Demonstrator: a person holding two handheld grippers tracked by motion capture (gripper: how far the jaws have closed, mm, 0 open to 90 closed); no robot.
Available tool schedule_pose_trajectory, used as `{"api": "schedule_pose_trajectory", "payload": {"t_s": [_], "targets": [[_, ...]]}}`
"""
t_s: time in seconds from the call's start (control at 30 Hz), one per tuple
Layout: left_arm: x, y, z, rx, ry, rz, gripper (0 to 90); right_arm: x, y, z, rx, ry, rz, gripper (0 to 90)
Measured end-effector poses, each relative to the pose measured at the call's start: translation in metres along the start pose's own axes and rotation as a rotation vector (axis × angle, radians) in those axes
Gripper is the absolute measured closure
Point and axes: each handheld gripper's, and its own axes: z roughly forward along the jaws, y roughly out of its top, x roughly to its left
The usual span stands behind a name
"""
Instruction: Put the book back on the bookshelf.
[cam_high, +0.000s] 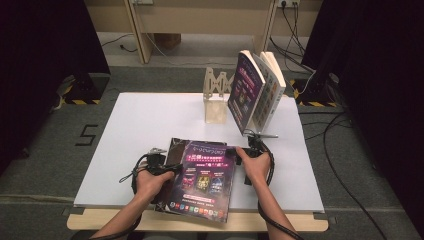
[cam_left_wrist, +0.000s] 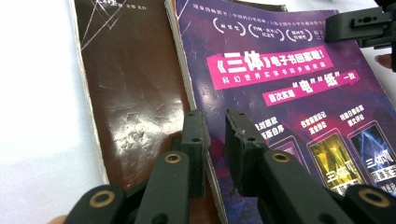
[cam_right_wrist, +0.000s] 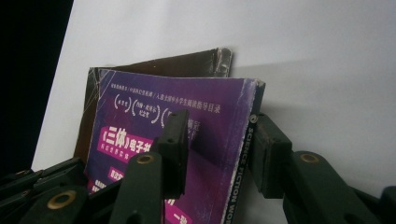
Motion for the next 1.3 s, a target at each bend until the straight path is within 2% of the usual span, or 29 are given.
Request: {"api": "schedule_pose_trajectory", "payload": {"t_s": [0.27,0.33,0.37,0.5,0.57,0.67,0.7,0.8,0.9,1.07,1.2,1.3], "targets": [[-0.001,0.000,0.001,-0.005,-0.002,0.002,77.4,0.004,-0.002,-0.005,0.001,-0.022,-0.037,65.3],[-0.001,0.000,0.001,-0.005,0.000,0.001,77.4,0.005,-0.002,-0.007,-0.007,-0.014,-0.044,67.4],[0.000,0.000,0.000,-0.003,0.001,0.002,77.5,0.006,-0.002,-0.008,-0.003,-0.006,-0.037,69.0],[0.000,0.000,0.000,0.002,0.001,0.007,77.4,0.009,0.001,-0.011,0.011,0.013,-0.069,77.0],[0.001,0.001,0.000,0.000,-0.004,0.005,77.4,0.012,0.002,-0.014,0.018,0.026,-0.069,79.5],[0.001,0.001,-0.001,-0.002,-0.005,0.036,76.9,0.015,0.003,-0.016,0.015,0.035,-0.068,80.8],[0.000,0.001,-0.001,-0.002,-0.004,0.047,76.3,0.016,0.003,-0.016,0.010,0.040,-0.067,81.1],[-0.002,0.002,-0.004,-0.026,-0.016,0.045,73.6,0.018,0.003,-0.019,-0.012,0.057,-0.059,82.1],[-0.005,0.004,-0.011,-0.063,-0.013,0.058,70.8,0.021,0.003,-0.024,-0.036,0.064,-0.061,83.0],[-0.006,0.006,-0.021,-0.095,0.005,0.078,65.9,0.025,0.006,-0.033,-0.081,0.074,-0.067,84.0],[-0.004,0.005,-0.023,-0.098,0.039,0.112,61.2,0.028,0.007,-0.041,-0.111,0.077,-0.071,84.4],[-0.003,0.003,-0.023,-0.093,0.050,0.116,59.9,0.031,0.008,-0.045,-0.129,0.070,-0.089,84.4]]}}
